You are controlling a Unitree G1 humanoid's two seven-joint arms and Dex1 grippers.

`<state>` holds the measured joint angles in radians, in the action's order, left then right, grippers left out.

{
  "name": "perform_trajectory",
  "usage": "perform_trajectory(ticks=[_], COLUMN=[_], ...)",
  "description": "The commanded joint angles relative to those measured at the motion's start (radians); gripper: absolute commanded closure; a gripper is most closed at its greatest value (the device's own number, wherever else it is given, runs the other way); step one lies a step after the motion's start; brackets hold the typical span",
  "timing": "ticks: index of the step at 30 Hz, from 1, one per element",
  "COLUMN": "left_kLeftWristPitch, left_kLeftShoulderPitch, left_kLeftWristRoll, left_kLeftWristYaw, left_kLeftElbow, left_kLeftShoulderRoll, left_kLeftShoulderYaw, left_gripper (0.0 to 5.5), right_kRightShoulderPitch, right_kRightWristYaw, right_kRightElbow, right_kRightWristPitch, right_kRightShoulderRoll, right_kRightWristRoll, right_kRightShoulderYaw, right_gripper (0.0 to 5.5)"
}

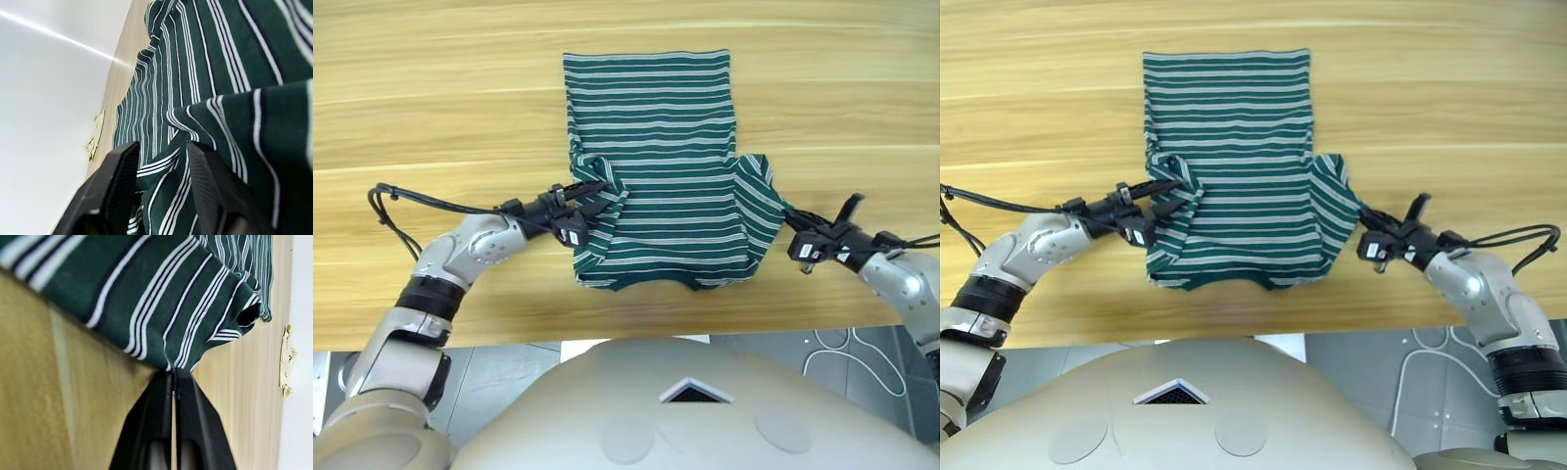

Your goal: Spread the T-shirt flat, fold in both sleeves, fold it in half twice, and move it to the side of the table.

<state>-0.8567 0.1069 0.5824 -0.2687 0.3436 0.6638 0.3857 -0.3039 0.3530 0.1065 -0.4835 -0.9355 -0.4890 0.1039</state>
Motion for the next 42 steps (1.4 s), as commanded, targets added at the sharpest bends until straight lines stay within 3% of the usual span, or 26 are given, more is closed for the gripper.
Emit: perform_trajectory(ticks=[1,17,42], left_kLeftWristPitch=[-0.005,-0.014,-0.016], left_kLeftShoulderPitch=[0.001,0.012,0.013], left_kLeftWristRoll=[-0.014,-0.105,-0.090], left_kLeftWristYaw=[-0.009,-0.015,-0.010], left_kLeftElbow=[-0.005,-0.017,-0.005], left_kLeftShoulderRoll=[0.000,-0.013,-0.029], left_kLeftShoulderYaw=[0.001,-0.028,-0.020], left_gripper=[3.66,3.66,3.66], right_kRightShoulderPitch=[-0.020,-0.067,0.125], right_kRightWristYaw=[0.035,-0.018,0.116], right_kRightElbow=[0.021,-0.159,-0.269], right_kRightWristPitch=[0.009,-0.018,-0.019], right_kRightShoulderRoll=[0.011,0.019,0.150], right_kRightWristRoll=[-0.018,0.054,0.030], right_kRightShoulderYaw=[0.040,-0.119,0.077], right_gripper=[5.47,5.47,5.47])
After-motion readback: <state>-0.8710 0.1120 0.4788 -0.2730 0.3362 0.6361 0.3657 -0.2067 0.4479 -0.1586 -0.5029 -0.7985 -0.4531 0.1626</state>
